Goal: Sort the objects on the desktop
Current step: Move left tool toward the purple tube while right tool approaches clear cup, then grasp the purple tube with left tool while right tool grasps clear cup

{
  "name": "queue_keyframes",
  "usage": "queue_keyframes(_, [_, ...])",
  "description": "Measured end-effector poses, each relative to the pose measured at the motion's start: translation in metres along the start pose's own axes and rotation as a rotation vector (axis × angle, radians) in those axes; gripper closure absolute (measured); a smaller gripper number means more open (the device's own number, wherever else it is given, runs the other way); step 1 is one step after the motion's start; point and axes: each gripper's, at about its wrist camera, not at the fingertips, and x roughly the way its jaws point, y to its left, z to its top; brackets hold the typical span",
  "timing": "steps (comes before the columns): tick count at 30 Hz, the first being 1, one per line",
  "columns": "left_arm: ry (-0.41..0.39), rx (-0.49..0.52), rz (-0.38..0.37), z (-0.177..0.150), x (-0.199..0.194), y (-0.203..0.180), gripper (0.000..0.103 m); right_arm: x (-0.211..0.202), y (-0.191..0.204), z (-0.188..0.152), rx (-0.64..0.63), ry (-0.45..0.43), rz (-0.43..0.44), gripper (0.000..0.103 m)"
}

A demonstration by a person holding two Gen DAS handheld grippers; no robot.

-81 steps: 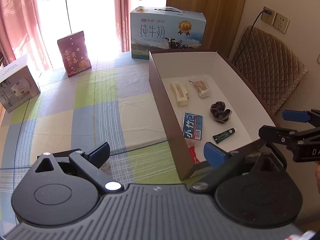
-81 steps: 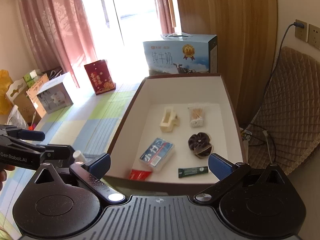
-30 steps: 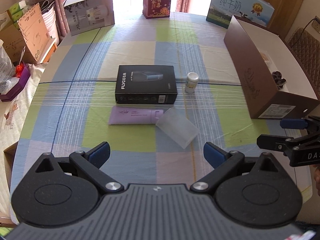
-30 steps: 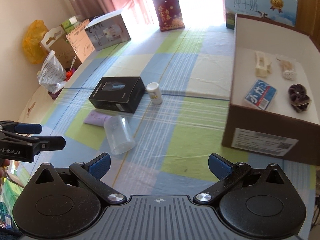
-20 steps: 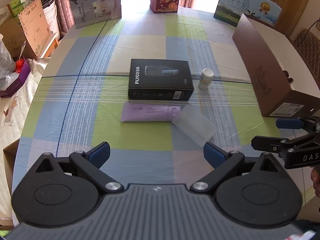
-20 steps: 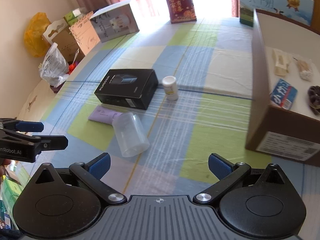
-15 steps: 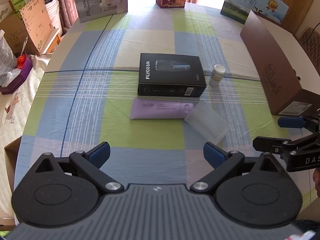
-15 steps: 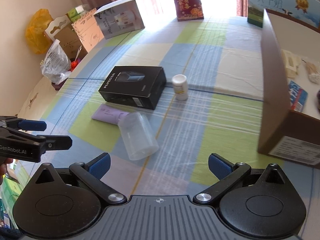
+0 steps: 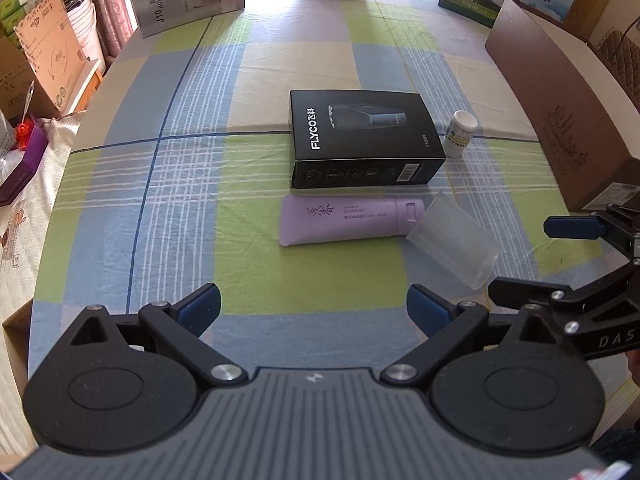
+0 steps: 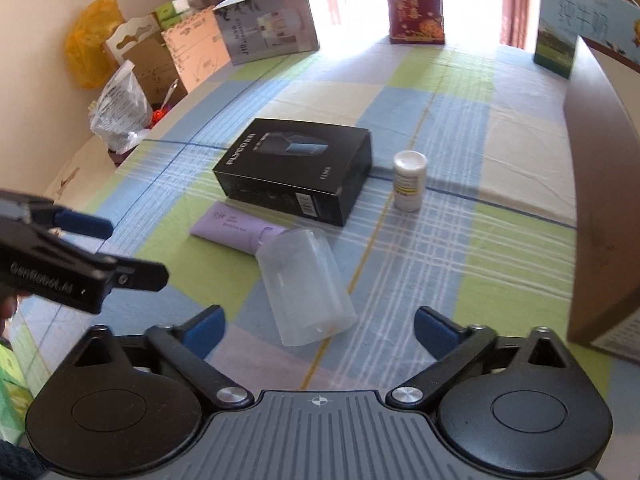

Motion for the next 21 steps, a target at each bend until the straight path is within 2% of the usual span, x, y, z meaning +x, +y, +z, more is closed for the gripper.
queue_keyframes(1, [0.001,0.002,0.003,0.001,0.003,0.001,0.005,0.003,0.002,0.0,-0.011,0.004,-0.002,0.019])
queue_keyframes(8, [0.01,0.041,0.005,0.007,0.019,0.006,0.006,0.02,0.012,0.0,-0.068,-0.014,-0.023,0.028])
queue_keyframes(13, [0.003,0.094,-0.003,0.013,0.029,0.006,0.007,0.027,0.013,-0.001,-0.096,-0.01,-0.036,0.052])
queue_keyframes(18, [-0.02,0.162,-0.022,0.018,0.036,0.002,0.009,0.023,0.005,-0.004,-0.069,-0.007,-0.061,0.053])
queue_keyframes(21, [-0.033,0.221,-0.047,0.019,0.038,-0.004,0.013,0.016,-0.008,-0.007,-0.01,-0.003,-0.09,0.053])
